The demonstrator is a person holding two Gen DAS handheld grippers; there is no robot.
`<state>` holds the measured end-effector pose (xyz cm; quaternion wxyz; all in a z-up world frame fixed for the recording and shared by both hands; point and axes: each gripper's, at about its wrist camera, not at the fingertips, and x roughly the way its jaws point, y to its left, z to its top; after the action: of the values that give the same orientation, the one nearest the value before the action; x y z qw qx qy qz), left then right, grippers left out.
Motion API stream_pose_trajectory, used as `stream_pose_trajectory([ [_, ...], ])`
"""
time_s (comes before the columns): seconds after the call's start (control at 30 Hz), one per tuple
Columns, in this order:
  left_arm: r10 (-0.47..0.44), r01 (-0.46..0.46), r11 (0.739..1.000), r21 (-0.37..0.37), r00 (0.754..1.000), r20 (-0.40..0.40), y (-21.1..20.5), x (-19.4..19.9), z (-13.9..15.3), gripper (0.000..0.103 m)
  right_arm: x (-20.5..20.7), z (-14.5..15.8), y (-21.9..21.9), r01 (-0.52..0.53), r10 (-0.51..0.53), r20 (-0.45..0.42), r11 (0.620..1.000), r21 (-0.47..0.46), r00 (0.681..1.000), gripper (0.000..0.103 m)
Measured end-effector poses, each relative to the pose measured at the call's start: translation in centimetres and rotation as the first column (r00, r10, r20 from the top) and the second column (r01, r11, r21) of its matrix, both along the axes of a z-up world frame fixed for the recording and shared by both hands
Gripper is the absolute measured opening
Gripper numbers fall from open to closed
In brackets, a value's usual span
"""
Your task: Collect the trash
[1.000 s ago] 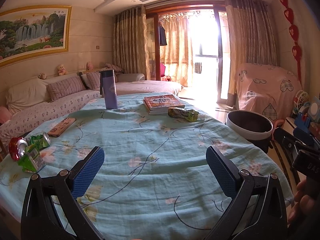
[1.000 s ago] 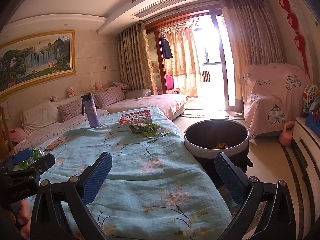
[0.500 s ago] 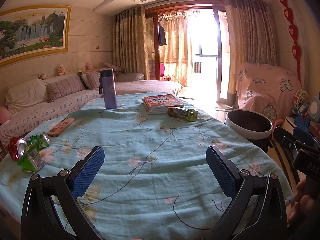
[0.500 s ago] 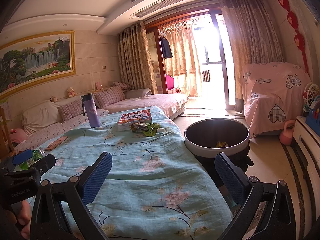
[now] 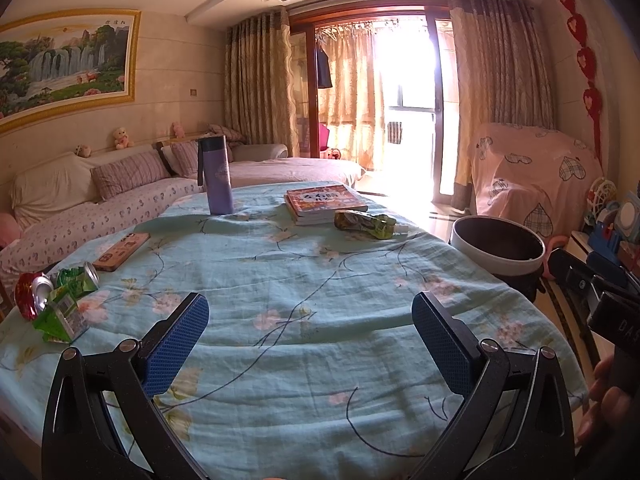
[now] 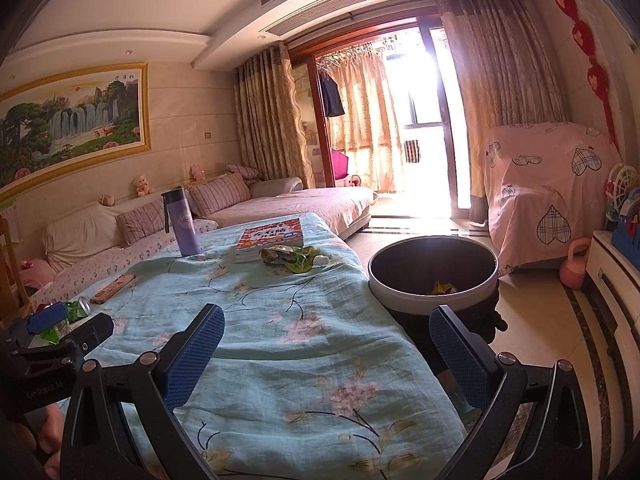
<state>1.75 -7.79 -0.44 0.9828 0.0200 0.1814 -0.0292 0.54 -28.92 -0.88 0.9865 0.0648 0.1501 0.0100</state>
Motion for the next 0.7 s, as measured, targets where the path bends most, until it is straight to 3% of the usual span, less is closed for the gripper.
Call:
stream_pose_trajectory([
  [0.7,-0.013,0.013,1.000,-0.011,1.000,-0.027,0.15,0.70,-0.75,0.103,0.24,-0.71,0.61,-0.004,0.004,-0.017,1.000,0.022,1.000,0.103],
])
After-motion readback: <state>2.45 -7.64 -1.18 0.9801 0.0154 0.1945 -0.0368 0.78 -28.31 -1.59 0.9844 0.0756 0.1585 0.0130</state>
